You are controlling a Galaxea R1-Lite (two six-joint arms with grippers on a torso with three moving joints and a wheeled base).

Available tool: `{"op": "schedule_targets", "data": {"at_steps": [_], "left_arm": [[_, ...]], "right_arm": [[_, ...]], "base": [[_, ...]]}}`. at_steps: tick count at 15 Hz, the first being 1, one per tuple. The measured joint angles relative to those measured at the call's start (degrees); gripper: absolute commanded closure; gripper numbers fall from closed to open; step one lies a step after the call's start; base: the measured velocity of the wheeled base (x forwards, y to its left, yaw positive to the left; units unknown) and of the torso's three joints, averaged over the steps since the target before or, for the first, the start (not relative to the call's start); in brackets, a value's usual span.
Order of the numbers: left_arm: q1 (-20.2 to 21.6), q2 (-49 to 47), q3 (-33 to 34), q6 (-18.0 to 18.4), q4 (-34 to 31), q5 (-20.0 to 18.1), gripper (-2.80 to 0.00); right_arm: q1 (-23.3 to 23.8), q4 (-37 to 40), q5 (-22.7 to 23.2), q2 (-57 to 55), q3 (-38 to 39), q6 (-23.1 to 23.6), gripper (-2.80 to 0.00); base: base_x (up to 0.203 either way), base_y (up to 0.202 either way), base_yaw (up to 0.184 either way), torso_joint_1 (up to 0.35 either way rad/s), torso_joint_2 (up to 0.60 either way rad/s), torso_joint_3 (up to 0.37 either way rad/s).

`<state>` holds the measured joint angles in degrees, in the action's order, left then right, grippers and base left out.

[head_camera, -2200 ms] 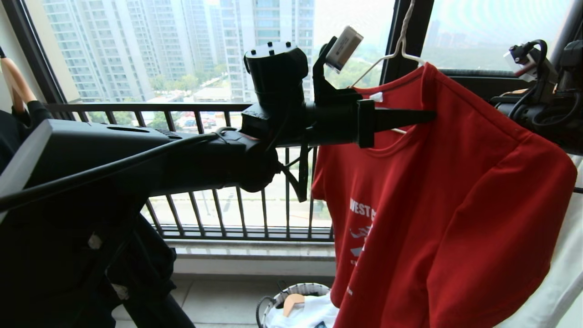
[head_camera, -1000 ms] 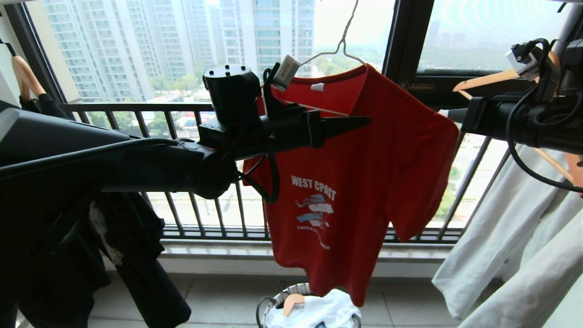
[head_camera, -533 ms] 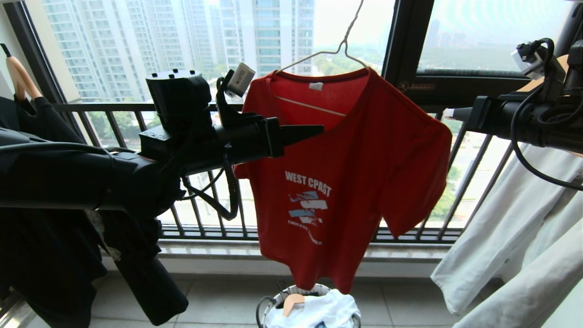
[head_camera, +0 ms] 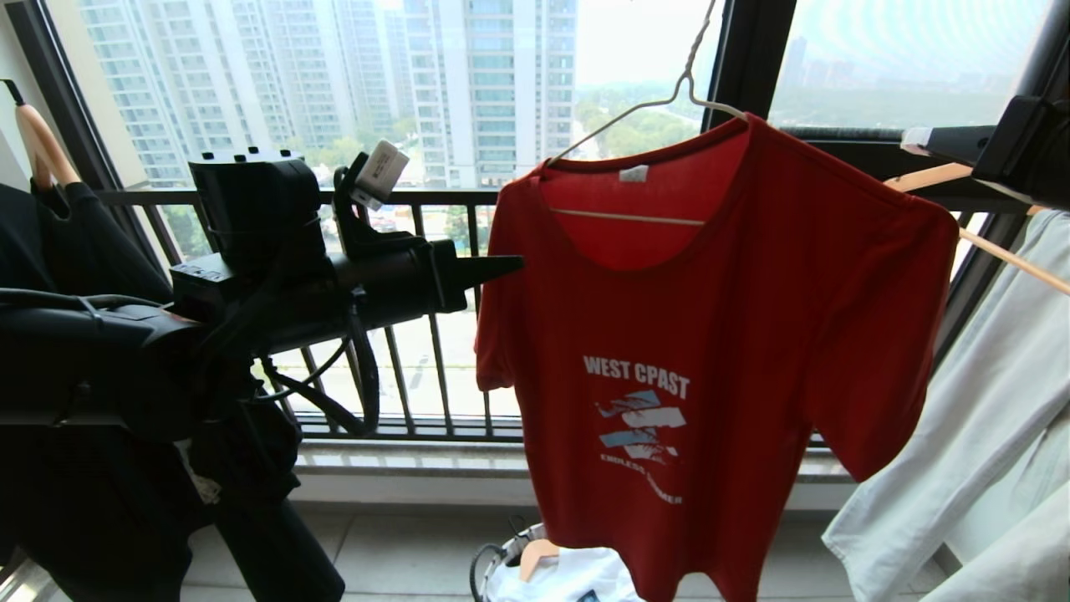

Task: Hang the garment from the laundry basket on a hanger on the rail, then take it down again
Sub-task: Take the clothes off the clothes rack

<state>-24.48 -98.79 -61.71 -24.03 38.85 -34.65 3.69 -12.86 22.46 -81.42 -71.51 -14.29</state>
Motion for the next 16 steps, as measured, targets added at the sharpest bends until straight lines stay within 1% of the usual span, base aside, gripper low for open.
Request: {"op": "schedule_targets", "data": {"at_steps": [2, 4, 5, 7, 8, 10, 12, 13, 14, 16], "left_arm": [[-0.1, -1.2, 0.0, 0.1, -0.3, 0.8, 0.00], [-1.0, -3.2, 0.0, 0.3, 0.0, 3.1, 0.00], [-1.6, -4.3, -0.2, 0.3, 0.0, 4.0, 0.00], [-2.2, -5.6, -0.8, 0.3, 0.1, 4.3, 0.00], [-2.2, -5.7, -0.8, 0.3, 0.1, 4.3, 0.00], [-2.3, -5.6, -0.7, 0.3, 0.1, 4.4, 0.00], [-2.3, -5.4, -0.7, 0.3, 0.0, 4.4, 0.00], [-2.3, -5.3, -0.8, 0.3, 0.1, 4.4, 0.00], [-2.3, -5.1, -0.8, 0.3, 0.1, 4.4, 0.00], [-2.2, -4.6, -1.0, 0.2, 0.1, 4.4, 0.00]], "right_arm": [[0.1, 0.0, 2.5, 4.2, 1.0, -1.1, 0.00], [0.1, 0.0, 5.4, 8.4, 2.2, -2.9, 0.00], [0.1, 0.0, 8.3, 10.3, 3.3, -3.7, 0.00], [-0.3, 0.3, 16.1, 12.8, 5.5, -4.1, 0.00], [-0.8, 0.4, 18.4, 13.1, 6.1, -4.1, 0.00], [-2.8, 0.5, 19.0, 12.4, 6.6, -4.1, 0.00], [-7.3, 0.5, 17.6, 10.6, 6.6, -3.9, 0.00], [-10.5, 0.5, 15.4, 9.3, 6.0, -3.4, 0.00], [-14.1, 0.5, 11.0, 7.4, 5.0, -2.0, 0.00], [-21.9, 1.7, -1.7, 2.6, 1.6, 2.5, 0.00]], "base": [[0.000, 0.000, 0.000, 0.000, 0.00, 0.000], [0.000, 0.000, 0.000, 0.000, 0.00, 0.000], [0.000, 0.000, 0.000, 0.000, 0.00, 0.000], [0.000, 0.000, 0.000, 0.000, 0.00, 0.000], [0.000, 0.000, 0.000, 0.000, 0.00, 0.000], [0.000, 0.000, 0.000, 0.000, 0.00, 0.000], [0.000, 0.000, 0.000, 0.000, 0.00, 0.000], [0.000, 0.000, 0.000, 0.000, 0.00, 0.000], [0.000, 0.000, 0.000, 0.000, 0.00, 0.000], [0.000, 0.000, 0.000, 0.000, 0.00, 0.000]]}}
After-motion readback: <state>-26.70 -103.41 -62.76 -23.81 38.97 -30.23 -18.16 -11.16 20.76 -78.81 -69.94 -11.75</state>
